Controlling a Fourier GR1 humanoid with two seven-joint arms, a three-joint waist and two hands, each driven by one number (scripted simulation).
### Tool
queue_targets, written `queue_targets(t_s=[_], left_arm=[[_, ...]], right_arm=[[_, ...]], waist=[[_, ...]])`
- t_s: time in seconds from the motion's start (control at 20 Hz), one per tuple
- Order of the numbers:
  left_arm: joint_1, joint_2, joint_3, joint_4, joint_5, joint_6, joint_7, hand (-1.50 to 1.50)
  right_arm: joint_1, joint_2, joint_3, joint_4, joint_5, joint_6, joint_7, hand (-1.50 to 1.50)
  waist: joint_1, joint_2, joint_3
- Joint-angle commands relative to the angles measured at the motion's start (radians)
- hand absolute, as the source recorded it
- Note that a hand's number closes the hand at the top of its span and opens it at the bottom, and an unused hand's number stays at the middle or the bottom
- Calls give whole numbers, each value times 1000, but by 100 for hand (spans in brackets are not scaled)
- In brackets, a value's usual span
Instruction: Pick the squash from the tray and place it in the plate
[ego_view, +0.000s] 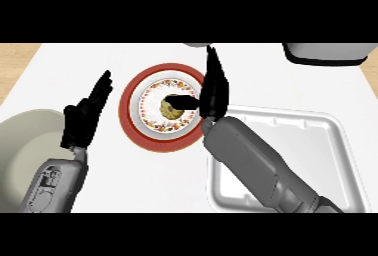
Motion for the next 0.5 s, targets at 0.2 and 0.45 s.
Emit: queue_targets(t_s=[0.2, 0.45], left_arm=[[53, 2, 20, -67, 7, 8, 29, 0], [114, -13, 22, -20, -10, 7, -63, 0]], right_arm=[[255, -135, -71, -285, -14, -28, -85, -150], [467, -224, -55, -517, -17, 53, -90, -150]], waist=[[-49, -13, 0], [-51, -11, -1]])
